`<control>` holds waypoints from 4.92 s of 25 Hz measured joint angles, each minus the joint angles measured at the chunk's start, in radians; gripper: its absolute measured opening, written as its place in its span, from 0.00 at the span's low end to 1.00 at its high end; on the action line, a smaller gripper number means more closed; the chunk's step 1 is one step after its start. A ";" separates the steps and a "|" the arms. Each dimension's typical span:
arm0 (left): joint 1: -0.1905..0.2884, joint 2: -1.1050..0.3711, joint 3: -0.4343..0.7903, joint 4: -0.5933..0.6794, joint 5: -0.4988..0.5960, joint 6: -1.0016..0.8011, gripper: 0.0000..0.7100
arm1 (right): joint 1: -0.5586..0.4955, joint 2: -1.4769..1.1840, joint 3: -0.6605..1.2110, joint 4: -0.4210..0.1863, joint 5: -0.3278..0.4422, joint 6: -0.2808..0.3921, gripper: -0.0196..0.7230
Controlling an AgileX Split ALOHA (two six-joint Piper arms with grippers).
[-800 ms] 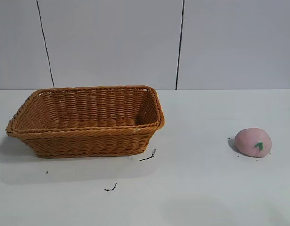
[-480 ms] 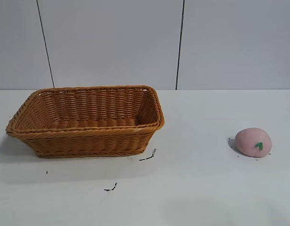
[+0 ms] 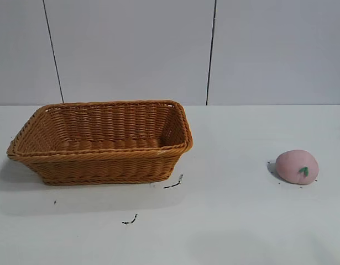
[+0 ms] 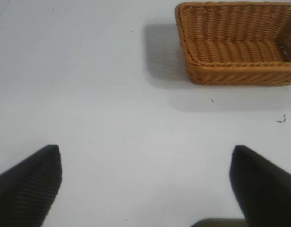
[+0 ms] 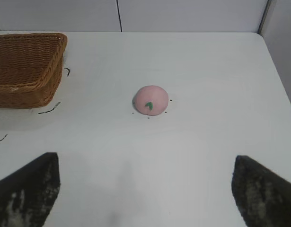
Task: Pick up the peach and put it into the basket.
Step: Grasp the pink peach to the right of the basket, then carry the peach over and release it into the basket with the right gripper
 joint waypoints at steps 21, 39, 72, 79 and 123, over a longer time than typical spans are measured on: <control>0.000 0.000 0.000 0.000 0.000 0.000 0.98 | 0.097 1.300 -0.633 0.004 0.125 0.025 0.94; 0.000 0.000 0.000 0.000 0.000 0.000 0.98 | 0.052 1.568 -0.661 -0.049 -0.074 0.083 0.94; 0.000 0.000 0.000 0.000 0.000 0.000 0.98 | 0.053 1.556 -1.150 -0.074 0.344 0.026 0.00; 0.000 0.000 0.000 0.000 0.000 0.000 0.98 | 0.157 1.578 -1.437 -0.054 0.402 0.011 0.00; 0.000 0.000 0.000 0.000 0.000 0.000 0.98 | 0.593 1.962 -1.609 0.002 0.255 -0.019 0.95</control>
